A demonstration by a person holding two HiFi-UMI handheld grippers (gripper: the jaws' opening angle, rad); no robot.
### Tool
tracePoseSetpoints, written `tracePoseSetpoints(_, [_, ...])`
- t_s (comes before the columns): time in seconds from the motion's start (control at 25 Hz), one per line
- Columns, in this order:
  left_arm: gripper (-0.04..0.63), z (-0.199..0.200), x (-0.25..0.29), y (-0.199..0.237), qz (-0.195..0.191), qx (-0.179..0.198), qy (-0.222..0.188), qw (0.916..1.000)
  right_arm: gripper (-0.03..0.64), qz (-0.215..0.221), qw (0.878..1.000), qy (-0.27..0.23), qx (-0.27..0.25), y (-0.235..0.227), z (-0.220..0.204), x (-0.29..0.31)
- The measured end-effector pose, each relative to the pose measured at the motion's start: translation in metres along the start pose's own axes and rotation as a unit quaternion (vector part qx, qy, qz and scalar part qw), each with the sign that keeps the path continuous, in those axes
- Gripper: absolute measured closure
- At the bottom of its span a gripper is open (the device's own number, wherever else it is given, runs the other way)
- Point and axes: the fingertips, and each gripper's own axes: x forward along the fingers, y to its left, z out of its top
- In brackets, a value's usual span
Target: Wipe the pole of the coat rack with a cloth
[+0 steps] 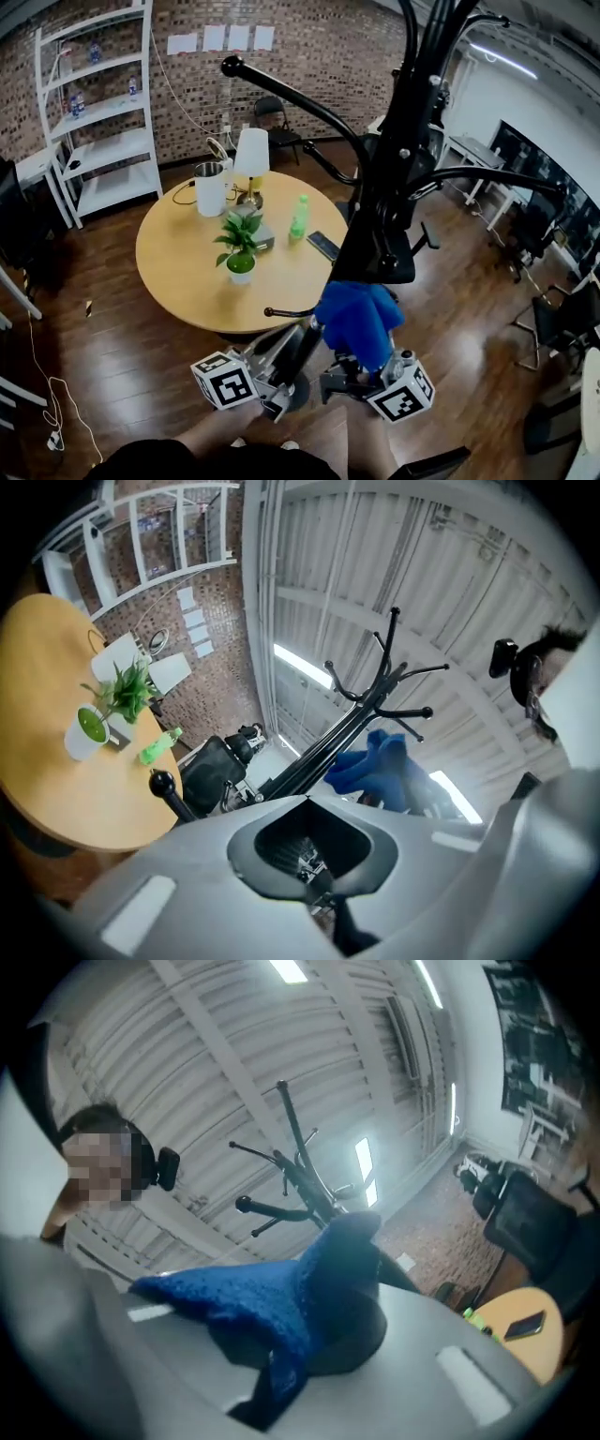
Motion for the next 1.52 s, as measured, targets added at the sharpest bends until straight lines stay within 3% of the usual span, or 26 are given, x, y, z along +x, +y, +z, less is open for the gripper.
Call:
tracePoseSetpoints(0.2, [0.595, 0.029, -0.019, -0.017, 0.002, 0.094, 0.006, 0.9956, 0.598, -0.039, 0.991, 0.008, -0.127, -0.004, 0.045, 0.021])
tracePoseSetpoints(0.4, [0.595, 0.053, -0.036, -0.017, 0.013, 0.141, -0.001, 0.99, 0.598, -0.068, 0.987, -0.01, -0.144, -0.012, 0.057, 0.036])
tracePoseSetpoints(0.6, [0.595, 0.084, -0.035, -0.013, -0.026, 0.147, 0.008, 0.9887, 0.598, -0.091, 0.985, -0.038, -0.142, -0.011, 0.062, 0.051])
tracePoseSetpoints(0.88, [0.595, 0.125, -0.036, 0.02, -0.092, 0.126, 0.063, 0.9857, 0.598, -0.161, 0.964, -0.124, -0.17, -0.015, 0.076, 0.069])
tracePoseSetpoints(1.2, [0.595, 0.139, -0.026, 0.028, -0.128, 0.123, 0.083, 0.9806, 0.598, -0.234, 0.938, -0.093, -0.237, -0.029, 0.05, 0.069])
tracePoseSetpoints(1.52, [0.595, 0.131, -0.01, 0.015, -0.132, 0.144, 0.086, 0.9771, 0.597, -0.275, 0.947, -0.078, -0.144, -0.072, -0.01, 0.016])
